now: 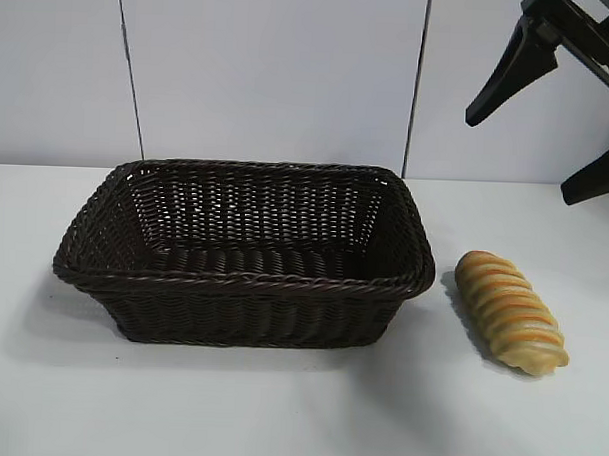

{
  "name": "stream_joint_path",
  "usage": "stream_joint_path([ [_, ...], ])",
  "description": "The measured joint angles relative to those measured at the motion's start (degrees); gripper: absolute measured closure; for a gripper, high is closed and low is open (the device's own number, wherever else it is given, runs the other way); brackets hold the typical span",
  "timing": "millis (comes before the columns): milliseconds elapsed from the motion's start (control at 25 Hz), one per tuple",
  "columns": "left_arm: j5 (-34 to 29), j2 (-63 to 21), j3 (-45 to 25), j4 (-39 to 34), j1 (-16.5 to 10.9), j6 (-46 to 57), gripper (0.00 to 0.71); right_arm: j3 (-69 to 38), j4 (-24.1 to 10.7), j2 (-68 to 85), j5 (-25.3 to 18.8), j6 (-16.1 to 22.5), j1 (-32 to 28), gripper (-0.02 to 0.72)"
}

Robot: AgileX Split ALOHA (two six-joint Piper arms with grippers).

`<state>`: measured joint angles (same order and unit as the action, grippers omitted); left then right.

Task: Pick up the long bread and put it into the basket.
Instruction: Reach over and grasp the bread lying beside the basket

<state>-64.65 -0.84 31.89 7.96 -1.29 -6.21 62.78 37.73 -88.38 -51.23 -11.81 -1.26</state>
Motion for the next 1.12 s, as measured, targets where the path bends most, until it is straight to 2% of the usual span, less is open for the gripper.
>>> stream_joint_path([
  [160, 0.0, 0.0, -3.7, 0.1, 0.0, 0.7, 0.016, 0.0, -0.4, 0.0, 0.0, 0.0, 0.0, 0.009],
  [360, 0.0, 0.0, -4.0, 0.1, 0.0, 1.0, 0.016, 0.0, -0.7, 0.0, 0.0, -0.1, 0.0, 0.009],
  [480, 0.0, 0.0, -4.1, 0.1, 0.0, 1.1, 0.016, 0.3, -2.4, 0.0, -0.1, -2.0, 0.0, 0.009],
  [880, 0.0, 0.0, -4.1, 0.1, 0.0, 0.9, 0.016, 5.9, -14.7, 0.0, -2.8, -2.8, 0.0, 0.009],
  [1000, 0.0, 0.0, -4.1, 0.1, 0.0, 0.2, 0.016, 6.0, -22.4, 0.0, -3.5, -1.4, 0.0, 0.009],
  [1120, 0.0, 0.0, -4.1, 0.0, 0.0, 0.0, 0.016, 6.0, -28.5, 0.0, -3.4, 0.2, 0.0, 0.009],
])
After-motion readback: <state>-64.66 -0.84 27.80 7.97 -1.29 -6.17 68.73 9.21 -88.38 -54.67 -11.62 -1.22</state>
